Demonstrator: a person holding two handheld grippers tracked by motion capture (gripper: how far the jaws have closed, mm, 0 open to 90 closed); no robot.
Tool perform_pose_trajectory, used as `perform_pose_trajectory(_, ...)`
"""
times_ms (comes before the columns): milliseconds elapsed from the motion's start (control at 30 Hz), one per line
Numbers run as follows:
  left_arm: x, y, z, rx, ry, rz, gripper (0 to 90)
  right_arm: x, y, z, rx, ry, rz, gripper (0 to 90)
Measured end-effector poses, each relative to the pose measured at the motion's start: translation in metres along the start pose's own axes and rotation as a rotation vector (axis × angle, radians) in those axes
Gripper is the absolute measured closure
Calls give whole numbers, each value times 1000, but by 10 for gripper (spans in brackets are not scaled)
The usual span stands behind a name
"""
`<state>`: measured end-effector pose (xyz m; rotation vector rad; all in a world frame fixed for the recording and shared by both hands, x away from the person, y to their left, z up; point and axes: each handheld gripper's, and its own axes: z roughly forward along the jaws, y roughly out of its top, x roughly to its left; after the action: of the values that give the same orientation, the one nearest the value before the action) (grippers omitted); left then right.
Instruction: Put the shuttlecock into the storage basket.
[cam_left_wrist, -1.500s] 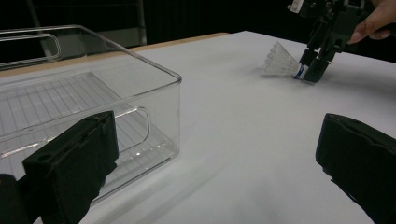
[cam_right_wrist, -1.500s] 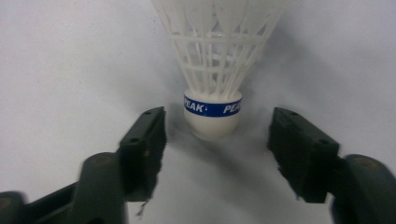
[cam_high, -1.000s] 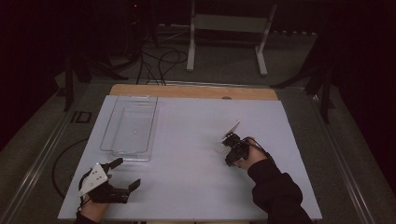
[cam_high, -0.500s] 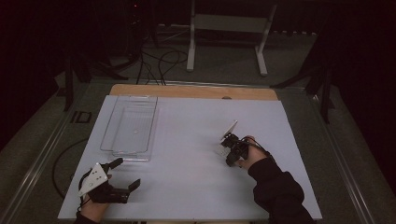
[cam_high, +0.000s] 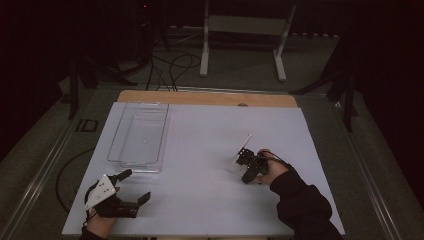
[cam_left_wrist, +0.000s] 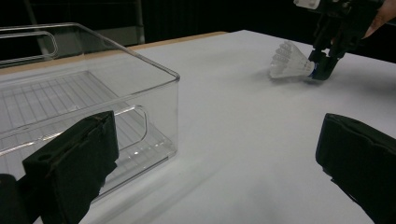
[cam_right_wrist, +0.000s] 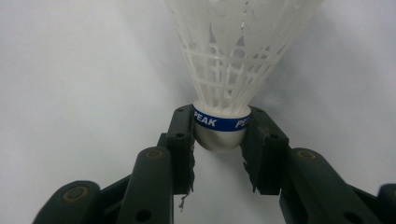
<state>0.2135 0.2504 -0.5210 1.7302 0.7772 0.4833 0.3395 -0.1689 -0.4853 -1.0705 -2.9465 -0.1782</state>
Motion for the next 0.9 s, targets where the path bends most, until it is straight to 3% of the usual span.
perform_pose_trajectory(167, 0, 0, 0, -1, 1, 0, 2, 4, -4, -2, 3, 23, -31, 655)
perform_pose_trajectory(300, 0, 0, 0, 1, -2, -1, 2, 9, -9, -6, -10, 50, -98, 654)
perform_pose_trajectory(333, 0, 0, 0, 1, -2, -1, 1, 9, -9, -6, -10, 50, -98, 654)
perform_pose_trajectory(367, 0, 0, 0, 1, -2, 0, 2, 11, -11, -7, -15, 47, -140, 654)
perform_pose_trajectory(433, 0, 0, 1, 0, -2, -2, 1, 12, -13, -6, -9, 23, -158, 654)
perform_pose_trajectory(567, 0, 0, 1, 2, -2, -3, 1, 12, -15, -7, -5, 27, -176, 654)
perform_pose_trajectory(833, 0, 0, 1, 4, -3, -3, 1, 15, -20, -11, -13, 120, -284, 654)
perform_pose_trajectory(900, 0, 0, 1, 4, -2, -4, 2, 18, -21, -11, -6, 121, -320, 654)
